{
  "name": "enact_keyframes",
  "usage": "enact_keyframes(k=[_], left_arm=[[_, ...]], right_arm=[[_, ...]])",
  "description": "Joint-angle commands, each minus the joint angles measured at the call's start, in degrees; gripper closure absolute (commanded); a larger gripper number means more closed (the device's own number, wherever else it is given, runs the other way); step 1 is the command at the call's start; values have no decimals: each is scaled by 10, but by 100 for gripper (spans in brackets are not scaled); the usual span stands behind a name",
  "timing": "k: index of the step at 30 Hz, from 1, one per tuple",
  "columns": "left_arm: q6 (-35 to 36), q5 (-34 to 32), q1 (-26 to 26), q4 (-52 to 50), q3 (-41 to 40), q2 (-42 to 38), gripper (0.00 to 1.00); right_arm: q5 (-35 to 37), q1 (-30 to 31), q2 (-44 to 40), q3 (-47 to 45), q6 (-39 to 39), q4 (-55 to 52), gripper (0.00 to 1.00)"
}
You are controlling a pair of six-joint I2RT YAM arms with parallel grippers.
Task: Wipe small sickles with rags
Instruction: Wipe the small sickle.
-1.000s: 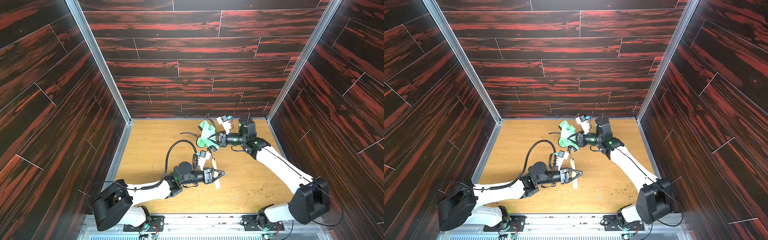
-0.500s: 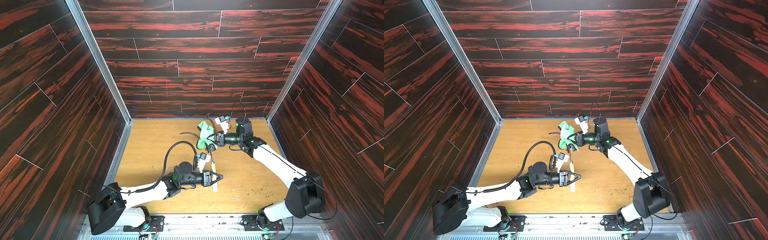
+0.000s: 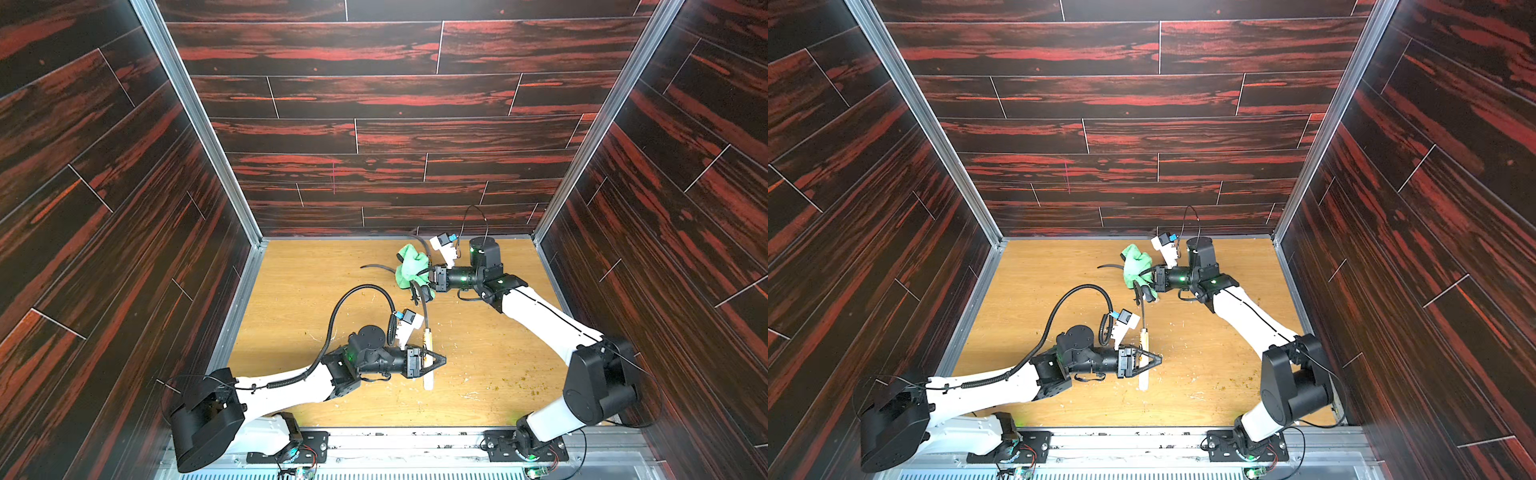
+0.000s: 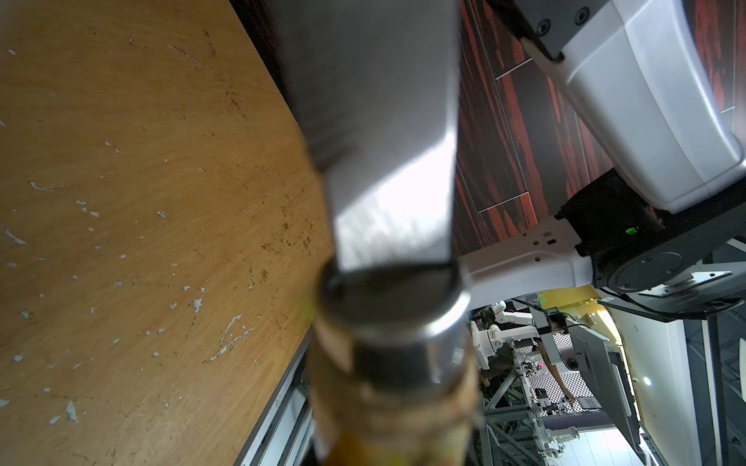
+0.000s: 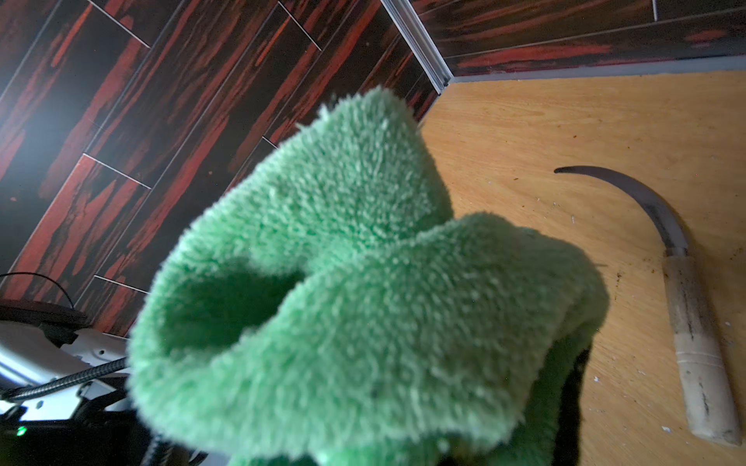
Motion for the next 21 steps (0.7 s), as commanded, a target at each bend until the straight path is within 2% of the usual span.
enact_keyframes(k=[1, 8, 14, 17, 21], left_arm=[[46, 5, -2, 41, 23, -31, 100], [54, -14, -2, 31, 13, -46, 100], [80, -34, 13, -19, 8, -77, 100], [88, -44, 27, -51, 2, -98, 100], [102, -62, 56, -117, -1, -119, 100]], right_arm=[[-10, -2, 31, -18, -1, -10, 100], [-17, -11, 42, -38, 13, 10, 100], [-11, -20, 29, -62, 22, 10, 100], [20, -22, 12, -67, 7, -29, 100], [100, -22, -31, -66, -27, -123, 100]])
